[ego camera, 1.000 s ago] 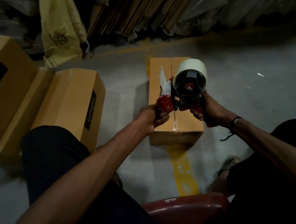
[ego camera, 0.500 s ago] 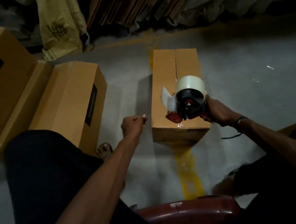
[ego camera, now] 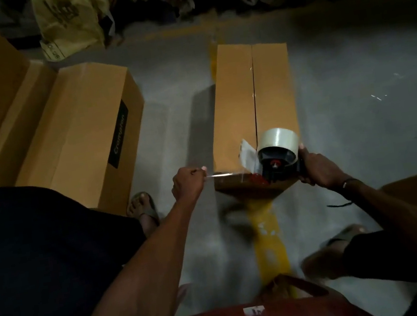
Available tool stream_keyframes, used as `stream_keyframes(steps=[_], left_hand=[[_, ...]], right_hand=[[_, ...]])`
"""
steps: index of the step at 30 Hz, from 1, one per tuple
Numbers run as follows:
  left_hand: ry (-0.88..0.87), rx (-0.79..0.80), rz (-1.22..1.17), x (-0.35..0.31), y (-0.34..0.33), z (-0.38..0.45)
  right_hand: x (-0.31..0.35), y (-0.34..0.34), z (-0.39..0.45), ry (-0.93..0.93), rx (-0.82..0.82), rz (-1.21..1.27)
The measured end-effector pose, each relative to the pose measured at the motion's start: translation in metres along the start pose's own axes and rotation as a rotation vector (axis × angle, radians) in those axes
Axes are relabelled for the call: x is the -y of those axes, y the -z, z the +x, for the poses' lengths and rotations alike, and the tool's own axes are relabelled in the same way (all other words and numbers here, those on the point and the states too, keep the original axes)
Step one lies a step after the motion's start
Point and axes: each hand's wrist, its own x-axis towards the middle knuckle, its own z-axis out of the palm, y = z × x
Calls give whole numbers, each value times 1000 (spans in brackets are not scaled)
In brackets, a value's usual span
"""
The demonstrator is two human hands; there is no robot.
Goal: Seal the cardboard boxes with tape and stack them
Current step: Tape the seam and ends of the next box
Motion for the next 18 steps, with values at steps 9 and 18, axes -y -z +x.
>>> stream_keyframes(steps=[9,18], left_hand=[[34,2,-4,11,-18,18],[53,-4,24,15,-35,22]], right_hand=[[-16,-12,19,-35,-40,-98],[-25,-19,27,-20,-46,-175]])
